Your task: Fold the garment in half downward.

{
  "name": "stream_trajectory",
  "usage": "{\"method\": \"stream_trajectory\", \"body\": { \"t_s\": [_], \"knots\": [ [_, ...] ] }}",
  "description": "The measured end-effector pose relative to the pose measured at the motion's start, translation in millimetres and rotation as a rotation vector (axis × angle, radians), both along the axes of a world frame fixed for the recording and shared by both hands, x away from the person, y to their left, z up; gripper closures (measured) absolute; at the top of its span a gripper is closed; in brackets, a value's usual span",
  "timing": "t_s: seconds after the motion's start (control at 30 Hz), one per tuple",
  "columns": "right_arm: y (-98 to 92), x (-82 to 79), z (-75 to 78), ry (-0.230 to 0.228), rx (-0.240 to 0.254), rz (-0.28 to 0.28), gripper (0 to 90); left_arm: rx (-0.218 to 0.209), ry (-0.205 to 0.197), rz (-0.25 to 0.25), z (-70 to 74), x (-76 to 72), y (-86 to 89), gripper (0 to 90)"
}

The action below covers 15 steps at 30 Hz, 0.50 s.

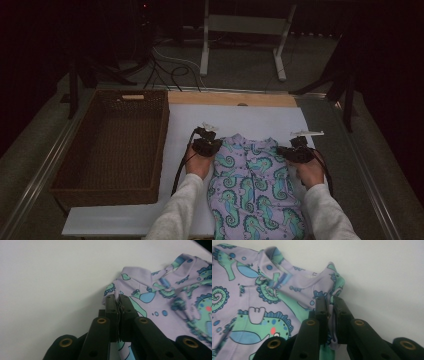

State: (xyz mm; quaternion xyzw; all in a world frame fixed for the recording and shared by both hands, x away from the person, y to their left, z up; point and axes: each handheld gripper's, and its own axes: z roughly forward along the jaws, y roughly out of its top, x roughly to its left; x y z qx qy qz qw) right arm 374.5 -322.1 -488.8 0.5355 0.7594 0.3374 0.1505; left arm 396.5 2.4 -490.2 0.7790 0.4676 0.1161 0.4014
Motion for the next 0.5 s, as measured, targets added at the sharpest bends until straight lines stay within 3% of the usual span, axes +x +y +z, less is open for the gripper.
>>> {"method": "stream_trajectory", "body": {
  "t_s": [0.23,0.43,0.5],
  "knots": [
    [1.3,9.5,26.6,-0.077,-0.006,-0.033,84.2,-0.007,-0.044,0.000,19.4,9.0,-1.4,88.3],
    [-3.1,13.3,31.6,-0.108,0.011,-0.068,84.2,-0.028,-0.068,0.017,32.2,17.2,-3.2,88.4],
    [-8.9,16.1,33.1,-0.116,0.039,-0.093,84.2,-0.029,-0.072,0.025,35.3,19.6,-5.1,88.4]
  ]
}}
